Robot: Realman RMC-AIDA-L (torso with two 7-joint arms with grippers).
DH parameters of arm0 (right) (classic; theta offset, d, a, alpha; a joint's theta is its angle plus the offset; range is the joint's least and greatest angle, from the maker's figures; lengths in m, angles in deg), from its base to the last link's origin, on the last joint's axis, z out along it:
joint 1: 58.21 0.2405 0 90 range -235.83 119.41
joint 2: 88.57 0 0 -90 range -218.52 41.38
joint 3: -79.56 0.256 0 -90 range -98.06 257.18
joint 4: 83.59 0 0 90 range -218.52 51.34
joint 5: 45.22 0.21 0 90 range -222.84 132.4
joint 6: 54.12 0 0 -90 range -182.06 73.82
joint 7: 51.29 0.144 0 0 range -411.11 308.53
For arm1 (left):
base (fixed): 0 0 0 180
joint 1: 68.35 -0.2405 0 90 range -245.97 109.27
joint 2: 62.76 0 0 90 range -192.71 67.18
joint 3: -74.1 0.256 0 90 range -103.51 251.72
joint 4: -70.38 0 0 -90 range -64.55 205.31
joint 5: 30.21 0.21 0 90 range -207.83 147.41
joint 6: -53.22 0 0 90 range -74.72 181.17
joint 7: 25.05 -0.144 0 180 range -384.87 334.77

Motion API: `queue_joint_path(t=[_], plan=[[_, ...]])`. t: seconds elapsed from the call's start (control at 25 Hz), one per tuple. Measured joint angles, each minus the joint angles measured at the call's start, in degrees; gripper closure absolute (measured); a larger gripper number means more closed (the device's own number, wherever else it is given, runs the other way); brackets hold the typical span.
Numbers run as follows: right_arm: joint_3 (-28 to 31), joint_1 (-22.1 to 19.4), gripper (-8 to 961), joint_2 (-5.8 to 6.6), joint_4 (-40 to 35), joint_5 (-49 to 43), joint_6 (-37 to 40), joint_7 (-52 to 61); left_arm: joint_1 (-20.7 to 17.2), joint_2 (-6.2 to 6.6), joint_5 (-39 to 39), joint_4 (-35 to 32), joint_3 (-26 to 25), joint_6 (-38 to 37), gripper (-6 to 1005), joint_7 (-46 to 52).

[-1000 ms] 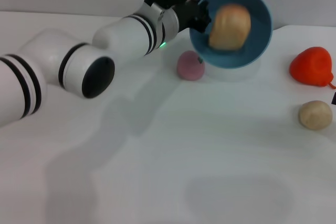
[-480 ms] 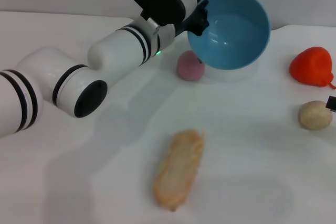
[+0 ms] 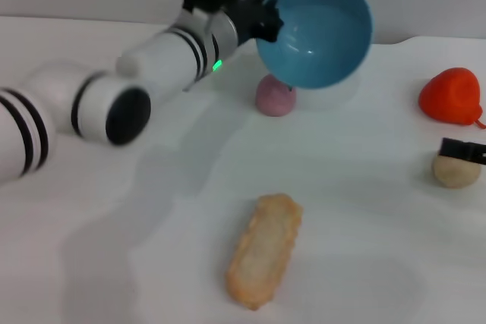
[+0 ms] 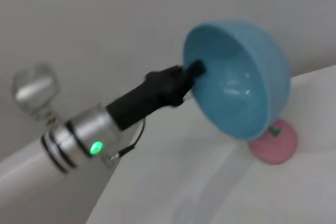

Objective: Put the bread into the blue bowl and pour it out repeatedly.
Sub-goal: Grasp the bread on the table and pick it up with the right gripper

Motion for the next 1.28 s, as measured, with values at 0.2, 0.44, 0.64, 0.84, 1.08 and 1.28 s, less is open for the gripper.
queue_joint_path(t=[0.2,0.44,0.64,0.84,1.08,1.28], plan=[[-5.05,3.37,542,0.24,-0.29,-2.85,0.46,0.74,0.09,0.50,0.09,3.24,-15.98,15.45,999,-0.37],[-10.36,8.86,547,-1.06,-2.83,-11.43,0.54,5.01,-3.55,1.18,0.22,9.79,-29.63,28.67,1000,-0.42],[-15.14,13.43,551,-1.72,-2.52,-14.17,-0.93,11.10,-5.90,1.30,0.26,12.96,-39.51,37.99,999,-0.50],[-22.13,16.18,555,-2.09,-0.93,-14.38,-5.65,16.25,-9.68,1.43,0.27,16.19,-42.84,40.89,996,-0.60],[-31.29,18.48,560,-2.31,4.50,-11.45,-12.11,17.39,-12.84,1.11,0.25,19.84,-43.18,40.84,993,-0.63],[-32.57,18.86,564,-2.37,11.95,-2.53,-16.17,22.69,-12.88,1.01,0.23,19.86,-42.89,40.82,993,-0.65]])
